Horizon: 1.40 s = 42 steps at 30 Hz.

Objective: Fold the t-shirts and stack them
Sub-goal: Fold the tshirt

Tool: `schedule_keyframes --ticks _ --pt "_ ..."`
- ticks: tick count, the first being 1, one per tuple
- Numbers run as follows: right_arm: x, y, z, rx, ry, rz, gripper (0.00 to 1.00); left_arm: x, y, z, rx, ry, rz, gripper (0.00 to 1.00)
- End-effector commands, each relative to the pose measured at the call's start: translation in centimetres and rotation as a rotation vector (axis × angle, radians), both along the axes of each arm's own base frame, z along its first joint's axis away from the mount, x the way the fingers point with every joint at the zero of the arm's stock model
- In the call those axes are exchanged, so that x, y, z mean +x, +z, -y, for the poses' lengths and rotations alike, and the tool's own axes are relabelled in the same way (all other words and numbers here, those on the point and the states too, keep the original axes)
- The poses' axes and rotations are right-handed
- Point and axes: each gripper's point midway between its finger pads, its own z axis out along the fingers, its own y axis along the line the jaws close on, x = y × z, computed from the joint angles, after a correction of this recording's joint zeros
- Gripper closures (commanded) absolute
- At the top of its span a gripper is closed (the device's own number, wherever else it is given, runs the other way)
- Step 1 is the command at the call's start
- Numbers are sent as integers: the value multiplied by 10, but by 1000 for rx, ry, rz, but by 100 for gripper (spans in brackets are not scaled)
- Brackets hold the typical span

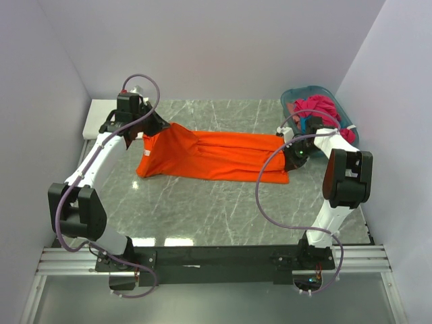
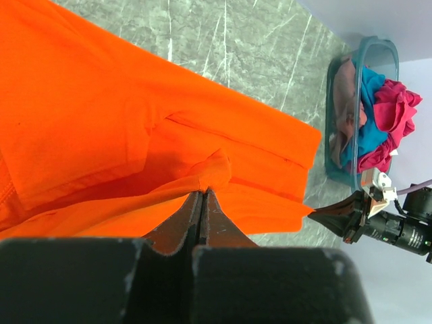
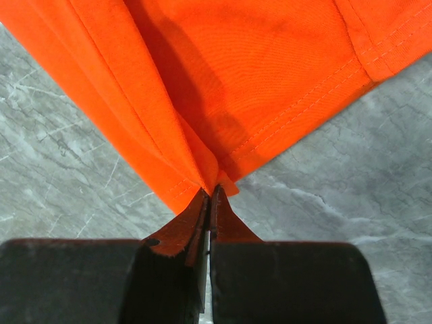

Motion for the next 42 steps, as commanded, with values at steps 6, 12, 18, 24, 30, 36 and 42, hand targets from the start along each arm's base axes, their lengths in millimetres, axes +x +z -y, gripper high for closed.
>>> schedule_keyframes --ticks 6,12,18,24,30,36,42 --pt "19 11 5 -9 -34 47 97 9 22 3 -3 -29 64 100" --pt "55 23 20 -76 -293 173 70 10 19 5 -9 -37 56 100" --pt "64 50 15 -33 -323 275 54 10 20 5 -5 -38 60 99" --pt "45 67 -5 35 -157 267 54 12 23 7 -13 -52 67 100" --pt "26 71 -21 110 -92 254 54 17 24 10 -9 -77 76 100" --pt "11 69 -30 156 -82 243 53 27 18 17 19 -152 76 100" --pt "4 65 -32 164 -75 228 53 32 5 34 14 -298 71 100"
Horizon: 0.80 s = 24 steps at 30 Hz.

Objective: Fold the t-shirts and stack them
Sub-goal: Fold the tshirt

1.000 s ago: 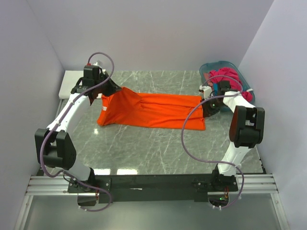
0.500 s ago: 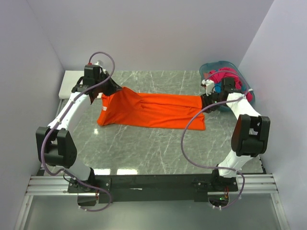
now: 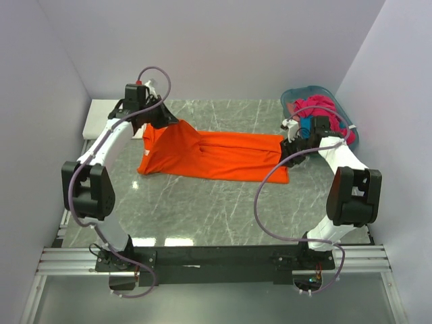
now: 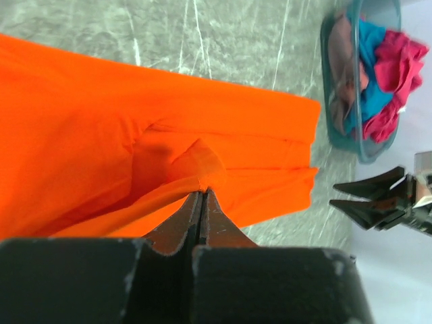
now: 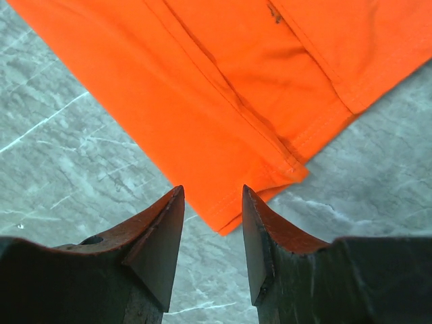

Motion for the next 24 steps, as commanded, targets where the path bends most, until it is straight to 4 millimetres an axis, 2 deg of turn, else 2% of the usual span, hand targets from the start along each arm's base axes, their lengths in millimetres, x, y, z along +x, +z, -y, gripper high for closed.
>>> schedule_keyframes --ticks 1,5,7,8,10,12,13,24 --pt "-3 16 -8 24 31 52 53 5 13 11 -4 -120 57 100" --pt "-5 17 -9 29 32 59 53 11 0 16 16 -184 33 100" --pt "-6 16 -10 35 36 57 53 10 -15 16 36 -212 -5 100" --pt "-6 17 -11 37 40 60 53 13 -12 17 36 -227 3 100" --pt "-7 17 -11 41 42 60 53 12 -27 16 56 -245 -42 100" --pt "-9 16 -12 45 42 55 53 17 -26 16 66 -250 -46 100" --pt "-10 17 -13 49 44 57 53 17 -35 16 75 -259 -73 100" --pt "-12 16 -13 44 52 53 53 29 -44 19 87 -306 -93 100"
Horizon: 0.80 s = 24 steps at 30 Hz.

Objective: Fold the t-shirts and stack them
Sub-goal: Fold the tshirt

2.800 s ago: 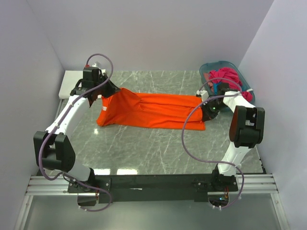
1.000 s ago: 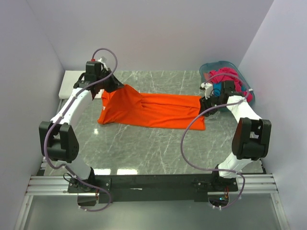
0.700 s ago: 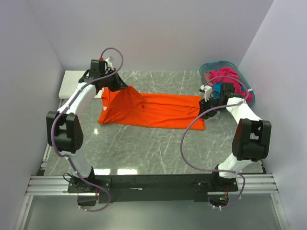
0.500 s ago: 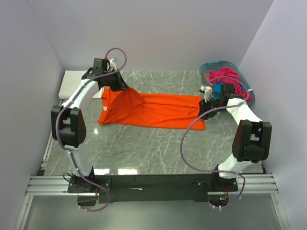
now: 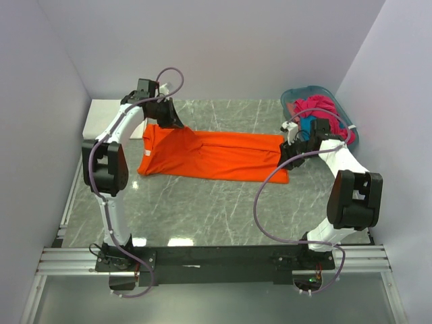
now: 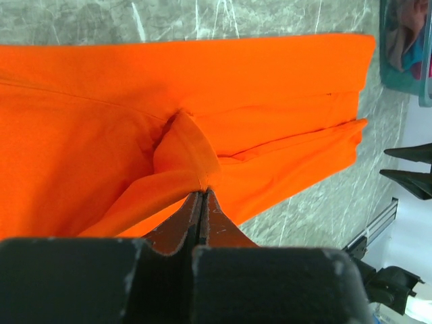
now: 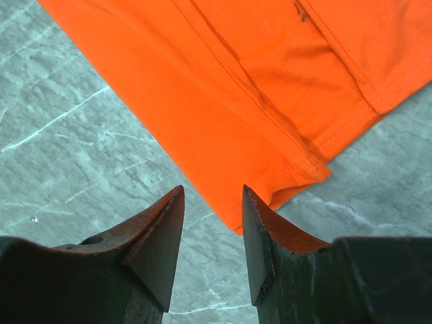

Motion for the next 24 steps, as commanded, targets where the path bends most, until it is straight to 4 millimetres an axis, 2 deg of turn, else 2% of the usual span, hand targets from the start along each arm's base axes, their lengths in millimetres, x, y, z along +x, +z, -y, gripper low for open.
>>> schedule_keyframes --ticks 1,6,16,24 --pt "0 14 -4 4 26 52 53 4 13 3 -10 -55 40 100" --pt "1 15 -5 9 27 55 53 9 9 1 11 -51 34 99" --pt "-1 15 -5 5 36 53 53 24 -16 -8 78 -36 11 100" --pt "-1 14 -5 9 35 49 53 33 -19 -6 76 -50 21 100"
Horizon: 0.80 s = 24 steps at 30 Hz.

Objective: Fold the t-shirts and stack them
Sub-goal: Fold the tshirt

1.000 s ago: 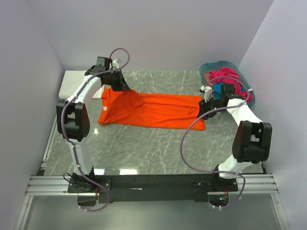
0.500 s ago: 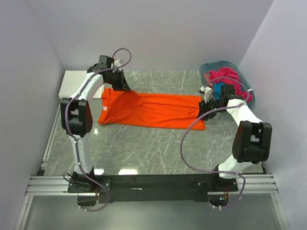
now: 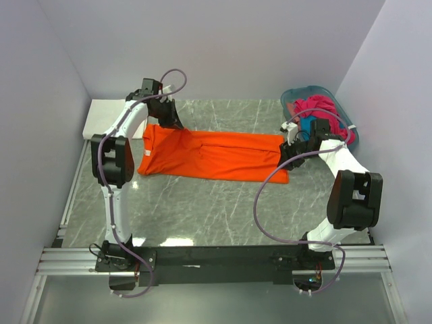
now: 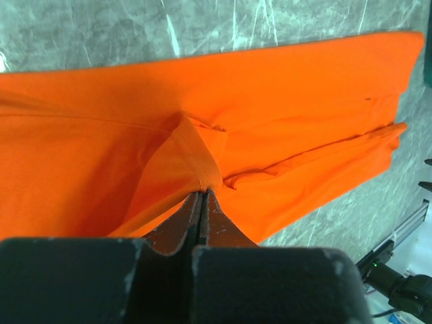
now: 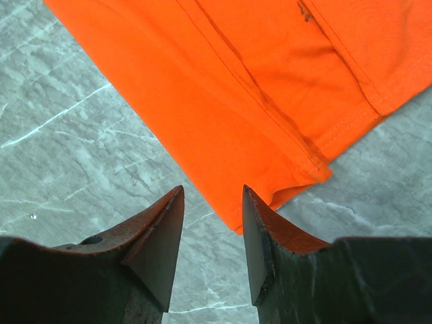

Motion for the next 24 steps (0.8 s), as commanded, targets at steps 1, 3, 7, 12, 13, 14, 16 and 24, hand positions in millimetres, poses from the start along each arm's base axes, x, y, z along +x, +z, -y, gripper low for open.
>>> schedule_keyframes --ticks 1,3,7,12,13,14,16,24 --pt "0 14 -4 10 18 43 53 14 13 -3 17 -13 63 100" --pt "0 14 -5 10 21 43 53 15 10 -4 27 -9 60 100" --pt "0 13 -4 7 21 38 53 18 3 -11 53 17 49 100" --pt "0 12 -4 8 22 36 53 22 0 -16 74 43 56 100" --pt "0 12 -5 9 24 35 53 23 0 -16 76 45 57 100" --pt "1 13 -4 8 22 36 53 24 1 -17 77 46 59 100" --pt "1 13 -5 10 25 37 53 27 1 -18 81 47 59 100" --pt "0 11 -4 6 28 32 53 33 -4 -18 84 49 62 100"
